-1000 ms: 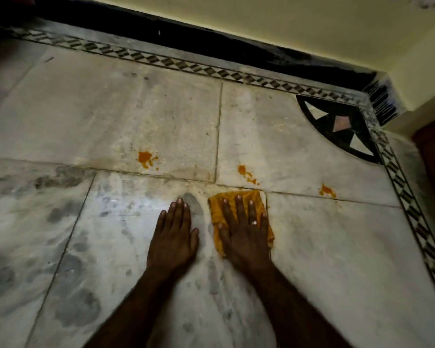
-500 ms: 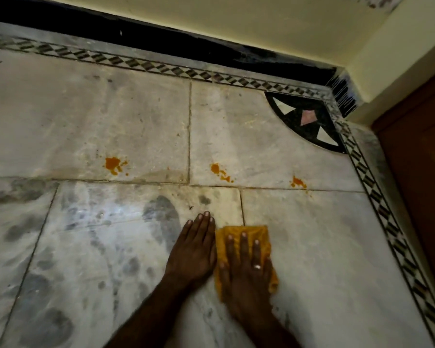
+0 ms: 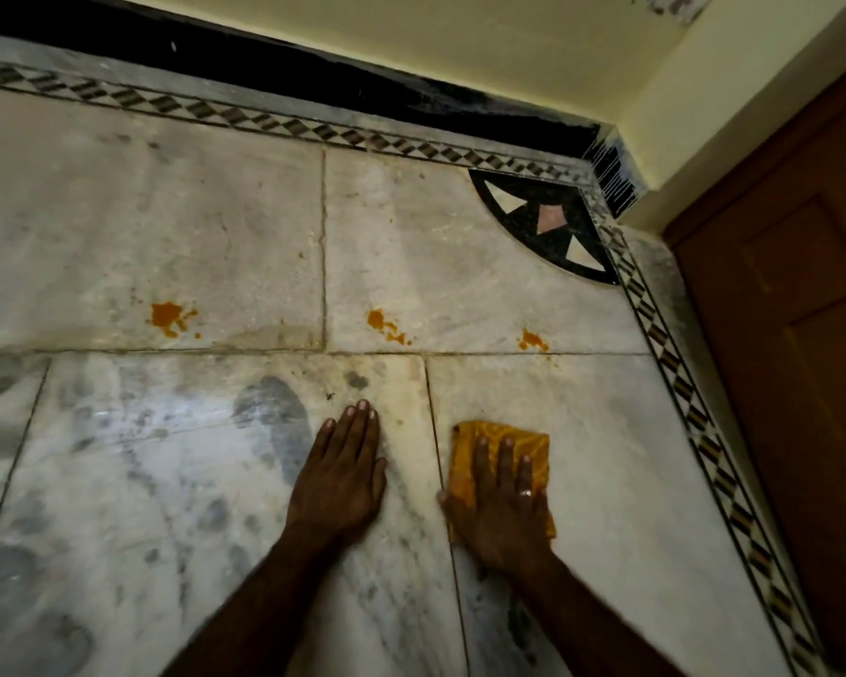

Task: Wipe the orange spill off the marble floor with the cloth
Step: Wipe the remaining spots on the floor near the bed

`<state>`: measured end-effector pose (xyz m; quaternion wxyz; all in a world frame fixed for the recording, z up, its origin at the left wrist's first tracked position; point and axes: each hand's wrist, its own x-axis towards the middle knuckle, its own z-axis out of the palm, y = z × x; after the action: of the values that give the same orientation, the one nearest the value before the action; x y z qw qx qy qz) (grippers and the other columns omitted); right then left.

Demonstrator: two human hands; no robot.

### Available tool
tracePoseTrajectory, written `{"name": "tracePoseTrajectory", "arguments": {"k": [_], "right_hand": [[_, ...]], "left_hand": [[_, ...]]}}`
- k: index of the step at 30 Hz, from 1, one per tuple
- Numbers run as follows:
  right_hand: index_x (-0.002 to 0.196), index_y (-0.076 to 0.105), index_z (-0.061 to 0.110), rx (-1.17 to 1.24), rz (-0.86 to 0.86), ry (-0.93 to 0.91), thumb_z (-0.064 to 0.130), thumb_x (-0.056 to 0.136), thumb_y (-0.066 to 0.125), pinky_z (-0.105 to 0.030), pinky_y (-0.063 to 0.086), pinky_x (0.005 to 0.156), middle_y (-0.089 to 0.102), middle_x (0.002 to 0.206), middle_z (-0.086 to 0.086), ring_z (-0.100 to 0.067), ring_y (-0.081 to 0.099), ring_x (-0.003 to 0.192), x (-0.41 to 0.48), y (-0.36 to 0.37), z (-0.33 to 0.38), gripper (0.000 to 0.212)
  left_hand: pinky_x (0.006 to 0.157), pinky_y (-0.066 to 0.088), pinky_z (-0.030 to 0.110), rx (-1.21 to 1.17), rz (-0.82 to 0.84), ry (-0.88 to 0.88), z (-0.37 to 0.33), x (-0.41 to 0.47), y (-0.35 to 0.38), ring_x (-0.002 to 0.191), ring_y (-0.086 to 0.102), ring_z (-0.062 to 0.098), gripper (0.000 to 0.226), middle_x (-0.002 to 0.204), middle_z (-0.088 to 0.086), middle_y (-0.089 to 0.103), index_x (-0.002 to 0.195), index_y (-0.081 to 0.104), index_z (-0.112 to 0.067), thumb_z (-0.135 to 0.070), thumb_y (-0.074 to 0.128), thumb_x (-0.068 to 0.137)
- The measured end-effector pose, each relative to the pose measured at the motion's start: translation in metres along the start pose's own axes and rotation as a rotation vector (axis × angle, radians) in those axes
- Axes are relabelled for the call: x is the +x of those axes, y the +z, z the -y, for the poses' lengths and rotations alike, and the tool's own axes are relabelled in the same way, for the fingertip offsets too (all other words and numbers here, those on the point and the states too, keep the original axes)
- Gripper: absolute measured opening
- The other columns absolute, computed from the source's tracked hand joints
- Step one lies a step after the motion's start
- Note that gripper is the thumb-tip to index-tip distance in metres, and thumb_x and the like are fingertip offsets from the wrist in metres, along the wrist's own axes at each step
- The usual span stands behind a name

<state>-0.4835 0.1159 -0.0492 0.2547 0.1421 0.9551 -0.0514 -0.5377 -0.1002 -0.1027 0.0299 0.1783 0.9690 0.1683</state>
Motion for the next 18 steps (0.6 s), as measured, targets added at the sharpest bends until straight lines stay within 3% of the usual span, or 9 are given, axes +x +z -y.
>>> {"name": "tracePoseTrajectory", "arguments": {"k": [3,4,6,10,14,18], "right_hand": [[0.148,-0.032,0.033,-0.108,0.277,-0.159,0.106,0.045,0.033,-0.058,0.002,0.123,-0.043,0.149,-0.001,-0.034,-0.029,0.144,-0.003,-0.035,-0.012,0.142],[0.149,-0.031,0.031,-0.158,0.35,-0.201,0.103,0.05,0.044,-0.055,0.005,0.124,-0.041,0.153,-0.005,-0.039,-0.023,0.148,-0.004,-0.048,-0.015,0.144],[0.154,-0.022,0.027,-0.213,0.456,-0.252,0.075,0.072,0.069,-0.045,0.015,0.124,-0.025,0.163,-0.014,-0.039,-0.001,0.153,-0.009,-0.075,-0.019,0.132],[0.16,-0.001,0.021,-0.239,0.475,-0.336,0.053,0.086,0.071,-0.026,0.02,0.118,0.01,0.168,-0.007,-0.023,0.022,0.151,-0.047,-0.132,-0.033,0.108],[0.158,0.021,0.027,-0.297,0.446,-0.281,0.052,0.093,0.062,-0.026,0.026,0.114,0.03,0.162,0.002,-0.017,0.032,0.146,-0.083,-0.156,-0.067,0.081],[0.15,0.039,0.027,-0.271,0.376,-0.263,0.044,0.095,0.061,-0.026,0.032,0.111,0.044,0.153,0.001,-0.017,0.042,0.139,-0.069,-0.136,-0.077,0.062]], "left_hand": [[0.119,0.024,0.047,-0.026,0.045,-0.016,0.0,-0.002,-0.005,0.149,0.031,0.029,0.064,0.161,0.016,0.031,0.153,0.033,-0.002,-0.038,0.031,0.1],[0.119,0.024,0.047,-0.032,0.061,-0.016,0.0,-0.002,-0.007,0.149,0.031,0.029,0.064,0.161,0.016,0.031,0.153,0.033,-0.002,-0.037,0.032,0.1],[0.119,0.026,0.048,-0.041,0.068,-0.019,-0.001,-0.002,-0.011,0.148,0.032,0.029,0.063,0.161,0.015,0.032,0.153,0.034,-0.003,-0.036,0.033,0.1],[0.12,0.021,0.047,-0.059,0.148,-0.067,-0.008,-0.001,-0.02,0.148,0.033,0.031,0.065,0.161,0.015,0.032,0.152,0.034,-0.003,-0.037,0.025,0.098],[0.125,-0.003,0.041,-0.049,0.355,-0.107,-0.011,0.008,-0.039,0.155,-0.006,0.023,0.074,0.166,0.008,-0.013,0.159,-0.006,-0.01,-0.046,-0.003,0.094],[0.124,-0.004,0.044,0.042,0.51,-0.044,-0.003,0.021,-0.056,0.154,-0.014,0.022,0.072,0.166,0.008,-0.02,0.158,-0.013,-0.013,-0.042,0.026,0.105]]}}
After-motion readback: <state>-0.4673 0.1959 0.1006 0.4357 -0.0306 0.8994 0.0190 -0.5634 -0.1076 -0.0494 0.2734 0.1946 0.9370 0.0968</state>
